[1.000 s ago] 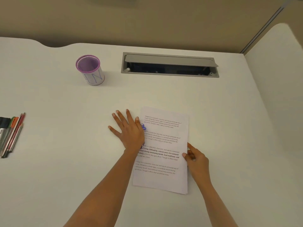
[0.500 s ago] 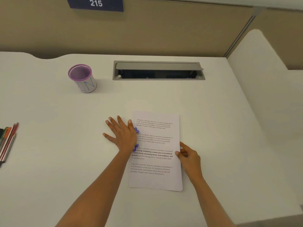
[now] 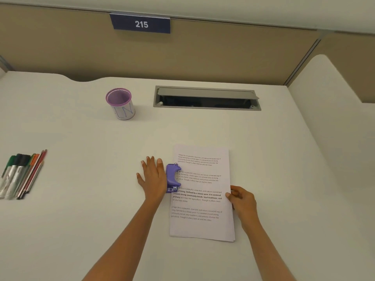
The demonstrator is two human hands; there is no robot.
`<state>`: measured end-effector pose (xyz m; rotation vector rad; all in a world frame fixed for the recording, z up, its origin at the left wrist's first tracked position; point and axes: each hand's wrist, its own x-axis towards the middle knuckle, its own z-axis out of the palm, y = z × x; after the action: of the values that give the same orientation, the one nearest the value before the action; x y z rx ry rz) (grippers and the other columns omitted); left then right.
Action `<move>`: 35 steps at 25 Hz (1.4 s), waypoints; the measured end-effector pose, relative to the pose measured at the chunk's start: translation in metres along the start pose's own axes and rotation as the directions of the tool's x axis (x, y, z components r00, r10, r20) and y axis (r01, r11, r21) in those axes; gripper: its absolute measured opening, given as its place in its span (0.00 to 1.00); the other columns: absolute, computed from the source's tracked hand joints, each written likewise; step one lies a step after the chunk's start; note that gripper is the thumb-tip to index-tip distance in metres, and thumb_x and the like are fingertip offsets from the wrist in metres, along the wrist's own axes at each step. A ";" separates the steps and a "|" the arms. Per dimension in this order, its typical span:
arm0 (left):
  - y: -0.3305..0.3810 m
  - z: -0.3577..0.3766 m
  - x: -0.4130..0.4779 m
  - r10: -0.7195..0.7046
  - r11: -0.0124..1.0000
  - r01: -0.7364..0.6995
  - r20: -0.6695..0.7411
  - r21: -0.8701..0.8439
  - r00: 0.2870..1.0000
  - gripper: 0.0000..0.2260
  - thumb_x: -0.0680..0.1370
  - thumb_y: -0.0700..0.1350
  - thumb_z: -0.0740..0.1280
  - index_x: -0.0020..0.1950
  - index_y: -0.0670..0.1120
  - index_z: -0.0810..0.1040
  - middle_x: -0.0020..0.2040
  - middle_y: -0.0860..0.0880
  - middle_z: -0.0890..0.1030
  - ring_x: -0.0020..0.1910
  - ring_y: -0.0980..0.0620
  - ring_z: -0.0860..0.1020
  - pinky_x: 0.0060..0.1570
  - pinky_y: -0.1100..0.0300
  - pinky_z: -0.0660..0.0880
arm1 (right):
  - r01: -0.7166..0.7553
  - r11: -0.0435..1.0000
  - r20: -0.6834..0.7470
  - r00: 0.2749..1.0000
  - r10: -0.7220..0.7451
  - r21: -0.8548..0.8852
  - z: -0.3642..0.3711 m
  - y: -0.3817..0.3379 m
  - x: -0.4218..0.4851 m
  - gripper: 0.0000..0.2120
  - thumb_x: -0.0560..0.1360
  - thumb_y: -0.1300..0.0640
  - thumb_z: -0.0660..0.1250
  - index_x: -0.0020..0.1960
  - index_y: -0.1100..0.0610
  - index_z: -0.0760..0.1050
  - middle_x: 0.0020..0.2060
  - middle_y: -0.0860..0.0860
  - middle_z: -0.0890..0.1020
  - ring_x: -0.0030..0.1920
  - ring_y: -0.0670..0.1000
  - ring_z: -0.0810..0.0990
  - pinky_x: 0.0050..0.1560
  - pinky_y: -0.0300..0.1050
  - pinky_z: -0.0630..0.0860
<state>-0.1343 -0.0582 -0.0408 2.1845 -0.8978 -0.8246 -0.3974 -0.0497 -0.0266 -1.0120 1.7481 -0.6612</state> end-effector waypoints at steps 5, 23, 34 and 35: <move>-0.007 -0.006 -0.015 0.101 0.991 -0.106 0.058 0.080 0.993 0.25 0.82 0.57 0.47 0.77 0.49 0.56 0.79 0.52 0.52 0.78 0.56 0.44 0.74 0.46 0.35 | -0.020 0.998 0.028 0.999 0.018 0.058 -0.002 0.004 0.005 0.10 0.74 0.63 0.70 0.54 0.55 0.81 0.48 0.55 0.85 0.51 0.57 0.84 0.57 0.59 0.79; -0.001 0.004 -0.025 0.195 0.959 -0.217 0.129 0.184 0.972 0.22 0.83 0.51 0.48 0.77 0.48 0.56 0.78 0.52 0.58 0.78 0.53 0.47 0.73 0.42 0.37 | -0.042 0.988 -0.005 0.999 0.043 0.146 -0.027 0.018 0.009 0.11 0.73 0.65 0.70 0.55 0.59 0.81 0.48 0.57 0.86 0.52 0.61 0.83 0.57 0.62 0.79; 0.008 -0.003 -0.020 0.260 0.954 -0.270 0.092 0.128 0.961 0.21 0.83 0.49 0.53 0.76 0.45 0.59 0.76 0.49 0.62 0.78 0.53 0.51 0.75 0.45 0.38 | -0.004 0.958 -0.009 1.000 0.007 0.288 -0.064 0.014 0.007 0.12 0.74 0.70 0.68 0.58 0.65 0.79 0.51 0.63 0.84 0.49 0.61 0.83 0.50 0.52 0.79; 0.013 -0.004 -0.021 0.310 0.942 -0.317 0.074 0.108 0.948 0.21 0.83 0.48 0.54 0.75 0.44 0.61 0.76 0.50 0.63 0.78 0.54 0.52 0.75 0.47 0.38 | 0.005 0.954 0.000 1.000 -0.006 0.301 -0.066 0.013 0.007 0.12 0.74 0.69 0.67 0.57 0.64 0.79 0.51 0.62 0.84 0.48 0.60 0.83 0.47 0.50 0.79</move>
<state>-0.1483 -0.0484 -0.0230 2.0489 -1.3124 -0.6929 -0.4642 -0.0497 -0.0151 -0.8054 1.5841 -0.8997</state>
